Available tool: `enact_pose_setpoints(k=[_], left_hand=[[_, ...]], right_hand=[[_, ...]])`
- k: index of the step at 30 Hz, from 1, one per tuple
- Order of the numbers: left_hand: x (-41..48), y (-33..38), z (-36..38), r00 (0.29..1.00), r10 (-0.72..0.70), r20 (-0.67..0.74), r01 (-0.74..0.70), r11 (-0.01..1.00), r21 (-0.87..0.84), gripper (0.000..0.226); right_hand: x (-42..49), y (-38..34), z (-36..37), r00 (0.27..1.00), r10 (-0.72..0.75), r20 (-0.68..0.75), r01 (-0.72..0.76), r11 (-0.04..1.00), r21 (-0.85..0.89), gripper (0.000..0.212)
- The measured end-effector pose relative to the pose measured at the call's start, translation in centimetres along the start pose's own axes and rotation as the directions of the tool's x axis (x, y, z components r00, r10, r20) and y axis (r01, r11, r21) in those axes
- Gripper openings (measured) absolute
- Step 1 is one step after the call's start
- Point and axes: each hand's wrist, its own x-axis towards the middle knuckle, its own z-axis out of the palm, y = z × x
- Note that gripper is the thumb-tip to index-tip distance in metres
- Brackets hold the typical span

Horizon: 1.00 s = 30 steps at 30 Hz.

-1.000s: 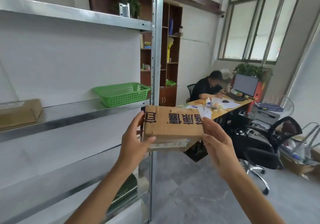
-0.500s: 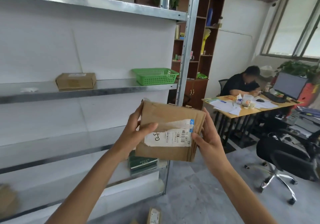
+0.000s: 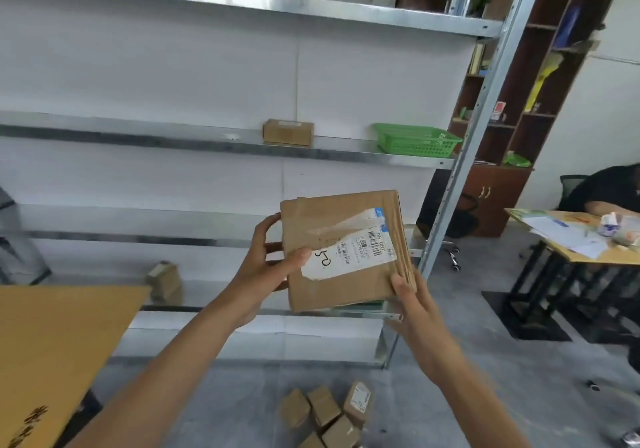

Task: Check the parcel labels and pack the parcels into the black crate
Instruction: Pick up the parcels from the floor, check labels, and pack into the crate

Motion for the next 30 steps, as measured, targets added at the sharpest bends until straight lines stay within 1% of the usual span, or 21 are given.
enact_pose_setpoints(k=[1, 2, 4, 5, 8, 9, 10, 13, 15, 17, 18, 20, 21, 23, 25, 27, 28, 30], left_hand=[[-0.9, 0.0, -1.1, 1.0, -0.01, -0.018, 0.01, 1.0, -0.012, 0.087], [-1.9, -0.1, -2.3, 0.999, -0.024, -0.03, 0.024, 1.0, -0.012, 0.089], [-4.0, -0.3, -4.8, 0.998, -0.061, -0.025, 0.061, 0.998, 0.019, 0.091], [-5.1, -0.4, -6.2, 0.996, -0.084, -0.027, 0.085, 0.995, 0.047, 0.087], [-8.1, -0.3, -11.9, 0.976, -0.17, -0.133, 0.193, 0.965, 0.18, 0.07], [-9.1, -0.3, -13.9, 0.97, -0.196, -0.141, 0.223, 0.952, 0.211, 0.068], [-10.4, -0.4, -15.9, 0.968, -0.222, -0.116, 0.243, 0.946, 0.213, 0.066], [-14.7, -0.6, -20.5, 0.96, -0.279, -0.009, 0.275, 0.943, 0.185, 0.058], [-17.0, -1.1, -22.7, 0.954, -0.298, -0.044, 0.301, 0.936, 0.183, 0.057], [-18.7, -1.4, -24.0, 0.946, -0.302, -0.115, 0.315, 0.942, 0.119, 0.064], [-19.5, -1.5, -24.5, 0.94, -0.306, -0.151, 0.317, 0.947, 0.054, 0.07], [-20.8, -1.5, -25.1, 0.93, -0.297, -0.217, 0.296, 0.954, -0.037, 0.077], [-21.4, -1.4, -25.3, 0.926, -0.285, -0.247, 0.282, 0.958, -0.049, 0.08], [-22.5, -1.4, -25.7, 0.906, -0.272, -0.324, 0.275, 0.961, -0.037, 0.084], [-23.6, -1.4, -26.1, 0.884, -0.271, -0.382, 0.309, 0.95, 0.043, 0.078], [-24.6, -1.6, -26.9, 0.883, -0.292, -0.366, 0.363, 0.921, 0.143, 0.065], [-24.9, -1.7, -27.4, 0.879, -0.307, -0.364, 0.383, 0.91, 0.156, 0.056], [-25.4, -1.8, -28.7, 0.86, -0.309, -0.407, 0.384, 0.916, 0.114, 0.034]], right_hand=[[-0.6, 0.6, 1.4, 0.999, 0.052, 0.006, -0.053, 0.998, 0.036, 0.078], [-1.1, 1.2, 2.8, 0.997, 0.078, 0.006, -0.078, 0.994, 0.081, 0.074], [-2.1, 1.9, 5.6, 0.997, 0.074, -0.021, -0.07, 0.984, 0.163, 0.058], [-2.6, 2.0, 7.0, 0.997, 0.063, -0.046, -0.054, 0.983, 0.175, 0.053], [-3.9, 1.9, 11.4, 0.995, 0.04, -0.094, -0.029, 0.993, 0.113, 0.047], [-4.3, 1.9, 13.1, 0.995, 0.04, -0.087, -0.032, 0.995, 0.098, 0.046], [-4.7, 2.1, 14.7, 0.997, 0.041, -0.072, -0.035, 0.996, 0.085, 0.044], [-6.1, 2.8, 20.0, 0.999, 0.025, -0.03, -0.023, 0.998, 0.057, 0.047], [-6.8, 3.3, 23.1, 1.0, -0.007, -0.027, 0.009, 0.997, 0.072, 0.054], [-7.6, 4.0, 25.7, 1.0, 0.008, -0.024, -0.004, 0.987, 0.16, 0.059], [-8.1, 4.4, 26.9, 1.0, 0.03, -0.002, -0.029, 0.982, 0.185, 0.065], [-9.6, 5.6, 29.2, 0.993, 0.057, 0.105, -0.07, 0.989, 0.132, 0.079], [-10.4, 6.2, 30.3, 0.983, 0.065, 0.174, -0.082, 0.992, 0.093, 0.081], [-11.7, 7.2, 32.1, 0.954, 0.075, 0.289, -0.097, 0.993, 0.062, 0.074], [-12.1, 7.5, 33.0, 0.934, 0.073, 0.35, -0.094, 0.995, 0.043, 0.067], [-11.9, 7.4, 33.4, 0.927, 0.087, 0.365, -0.104, 0.994, 0.026, 0.07], [-11.7, 7.5, 33.5, 0.926, 0.096, 0.366, -0.107, 0.994, 0.01, 0.073], [-11.6, 7.6, 33.8, 0.917, 0.116, 0.382, -0.12, 0.993, -0.013, 0.075]])
